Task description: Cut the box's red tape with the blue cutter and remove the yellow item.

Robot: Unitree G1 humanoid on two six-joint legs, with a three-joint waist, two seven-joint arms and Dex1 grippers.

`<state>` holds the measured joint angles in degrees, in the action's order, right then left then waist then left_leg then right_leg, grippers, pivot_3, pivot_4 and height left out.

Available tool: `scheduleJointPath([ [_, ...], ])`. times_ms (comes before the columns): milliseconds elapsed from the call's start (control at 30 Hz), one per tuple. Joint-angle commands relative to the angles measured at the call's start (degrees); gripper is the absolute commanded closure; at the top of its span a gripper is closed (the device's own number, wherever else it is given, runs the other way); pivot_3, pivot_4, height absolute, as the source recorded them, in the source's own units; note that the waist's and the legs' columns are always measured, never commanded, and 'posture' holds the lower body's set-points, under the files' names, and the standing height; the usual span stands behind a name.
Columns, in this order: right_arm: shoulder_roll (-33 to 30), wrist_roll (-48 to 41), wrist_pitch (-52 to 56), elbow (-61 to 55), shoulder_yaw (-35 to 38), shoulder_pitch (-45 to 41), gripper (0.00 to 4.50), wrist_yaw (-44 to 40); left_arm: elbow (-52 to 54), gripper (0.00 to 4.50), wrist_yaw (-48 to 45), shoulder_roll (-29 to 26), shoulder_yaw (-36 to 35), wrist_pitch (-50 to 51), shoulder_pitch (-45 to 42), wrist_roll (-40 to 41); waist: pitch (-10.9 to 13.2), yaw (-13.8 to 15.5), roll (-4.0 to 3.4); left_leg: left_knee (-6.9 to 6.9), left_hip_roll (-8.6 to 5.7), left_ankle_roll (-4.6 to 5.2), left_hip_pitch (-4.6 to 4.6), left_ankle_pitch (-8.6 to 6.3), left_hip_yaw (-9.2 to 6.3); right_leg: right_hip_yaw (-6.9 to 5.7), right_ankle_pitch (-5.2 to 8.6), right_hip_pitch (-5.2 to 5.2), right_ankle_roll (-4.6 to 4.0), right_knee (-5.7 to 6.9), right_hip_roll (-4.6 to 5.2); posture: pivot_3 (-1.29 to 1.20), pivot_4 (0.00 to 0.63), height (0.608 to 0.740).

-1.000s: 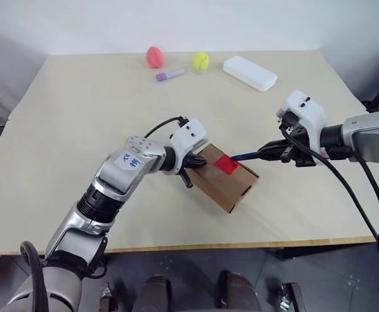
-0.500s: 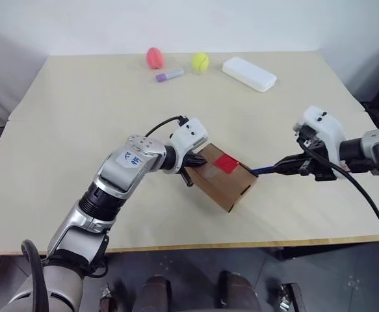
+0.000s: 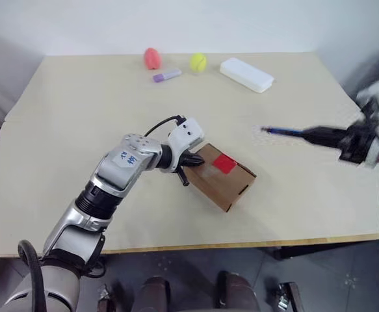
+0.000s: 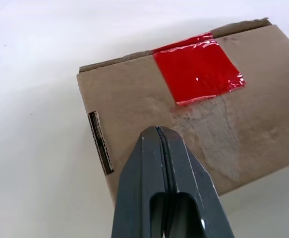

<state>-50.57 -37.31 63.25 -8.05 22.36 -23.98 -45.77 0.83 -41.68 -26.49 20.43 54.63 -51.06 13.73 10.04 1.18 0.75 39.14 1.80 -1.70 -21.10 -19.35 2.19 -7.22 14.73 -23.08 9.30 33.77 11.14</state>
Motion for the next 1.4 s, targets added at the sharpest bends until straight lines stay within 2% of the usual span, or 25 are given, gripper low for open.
scheduleJointPath([
  [33,5.2,4.7,-17.1,6.7,2.3,2.2,4.34,1.4,-0.5,4.50,-2.7,-1.5,-1.6,0.8,1.0,1.3,0.1,-0.2,-0.26,-0.01,-0.01,0.01,-0.02,0.00,0.10,0.10,-0.01,-0.10,0.02,0.02,0.01,0.00,0.150,0.740],
  [100,9.1,8.3,-26.9,13.9,2.2,3.2,4.34,2.9,0.4,4.50,-4.5,-2.3,-2.7,0.4,1.1,2.3,0.1,-0.5,-0.31,-0.05,-0.01,0.00,-0.04,0.01,0.20,0.20,-0.02,-0.26,0.03,0.09,0.00,0.00,0.150,0.740],
  [167,10.7,9.7,-30.2,17.4,0.3,3.9,4.34,2.2,1.6,4.50,-6.5,-3.6,-3.8,0.9,1.4,3.7,0.1,-0.5,-0.34,-0.06,-0.01,0.00,-0.07,0.01,0.24,0.24,-0.02,-0.31,0.03,0.08,-0.01,0.00,0.150,0.740],
  [200,11.2,9.7,-30.5,18.1,-0.5,4.1,4.34,1.6,2.2,4.50,-7.2,-4.1,-4.6,1.4,1.5,4.5,0.1,-0.5,-0.34,-0.06,-0.01,0.01,-0.10,0.01,0.24,0.23,-0.02,-0.34,0.03,0.07,-0.01,0.00,0.150,0.740],
  [233,11.6,9.5,-30.4,18.8,-0.8,4.2,3.99,1.3,2.8,4.50,-7.7,-4.5,-5.6,2.2,1.5,5.5,0.1,-0.6,-0.34,-0.07,-0.01,0.01,-0.11,0.01,0.24,0.23,-0.02,-0.35,0.04,0.06,-0.01,0.00,0.150,0.740],
  [400,11.6,8.8,-30.8,18.3,-0.6,5.0,3.99,0.9,6.1,4.50,-12.0,-9.3,-10.0,6.4,2.1,10.7,0.1,-1.1,-0.33,-0.08,0.00,0.01,-0.10,0.01,0.23,0.23,-0.02,-0.34,0.04,0.06,-0.02,0.00,0.150,0.740],
  [567,9.2,8.3,-31.1,15.0,0.6,5.9,3.99,0.0,9.7,4.50,-15.9,-16.1,-11.4,9.4,4.4,14.4,0.2,-1.2,-0.39,-0.12,0.00,0.02,-0.10,0.00,0.23,0.26,-0.02,-0.34,0.04,0.03,-0.02,0.00,0.150,0.740],
  [700,7.2,8.4,-30.2,12.8,0.2,7.3,3.09,-0.7,11.6,4.50,-15.8,-18.5,-11.7,10.6,6.4,15.5,0.2,-1.0,-0.40,-0.10,0.00,0.03,-0.11,0.00,0.23,0.27,-0.02,-0.34,0.04,0.03,-0.02,0.00,0.150,0.740],
  [767,7.0,8.4,-30.0,12.5,0.1,7.6,3.09,-0.2,12.1,4.50,-15.3,-18.5,-11.6,10.7,7.0,15.7,0.2,-0.8,-0.36,-0.08,0.00,0.04,-0.11,-0.01,0.23,0.27,-0.02,-0.33,0.05,0.03,-0.02,0.00,0.150,0.740],
  [867,6.7,8.7,-29.4,12.0,-0.2,8.3,2.71,0.0,13.0,4.50,-14.2,-17.9,-11.4,11.1,7.6,16.0,0.2,-0.6,-0.36,-0.07,0.00,0.05,-0.12,-0.02,0.23,0.28,-0.02,-0.34,0.05,0.03,-0.02,0.00,0.150,0.740],
  [933,6.1,10.0,-29.6,10.4,-1.6,8.5,2.07,0.2,13.6,4.50,-13.2,-17.1,-11.0,11.3,7.9,16.2,0.2,-0.5,-0.35,-0.07,0.00,0.05,-0.12,-0.02,0.24,0.28,-0.02,-0.34,0.05,0.02,-0.02,0.00,0.150,0.740],
  [1133,4.1,11.9,-30.0,8.9,-6.1,1.4,0.09,-0.4,16.1,4.50,-11.3,-15.3,-10.6,13.1,10.3,17.2,0.2,-0.9,-0.37,-0.07,0.00,0.05,-0.11,-0.02,0.29,0.34,-0.03,-0.38,0.05,0.05,-0.03,0.00,0.150,0.740],
  [1267,2.4,16.2,-32.7,11.2,-12.1,-2.7,0.04,-2.9,17.4,4.50,-10.7,-14.9,-9.9,14.3,11.3,17.9,0.2,-1.0,-0.37,-0.09,0.00,0.05,-0.11,-0.03,0.28,0.34,-0.03,-0.38,0.05,0.03,-0.03,0.00,0.150,0.740],
  [1367,3.9,22.7,-36.2,17.0,-18.2,-8.5,0.04,-0.6,18.4,4.50,-9.6,-14.0,-8.7,14.5,12.8,17.8,0.2,-1.1,-0.34,-0.07,0.00,0.08,-0.13,-0.05,0.29,0.34,-0.03,-0.37,0.06,0.00,-0.03,0.00,0.150,0.740],
  [1400,4.5,23.3,-35.8,18.6,-20.7,-10.5,0.04,-2.6,18.5,4.50,-9.0,-13.3,-8.3,14.4,13.2,17.6,0.2,-1.2,-0.35,-0.04,0.00,0.09,-0.14,-0.05,0.33,0.37,-0.04,-0.37,0.07,-0.01,-0.03,0.00,0.150,0.740],
])
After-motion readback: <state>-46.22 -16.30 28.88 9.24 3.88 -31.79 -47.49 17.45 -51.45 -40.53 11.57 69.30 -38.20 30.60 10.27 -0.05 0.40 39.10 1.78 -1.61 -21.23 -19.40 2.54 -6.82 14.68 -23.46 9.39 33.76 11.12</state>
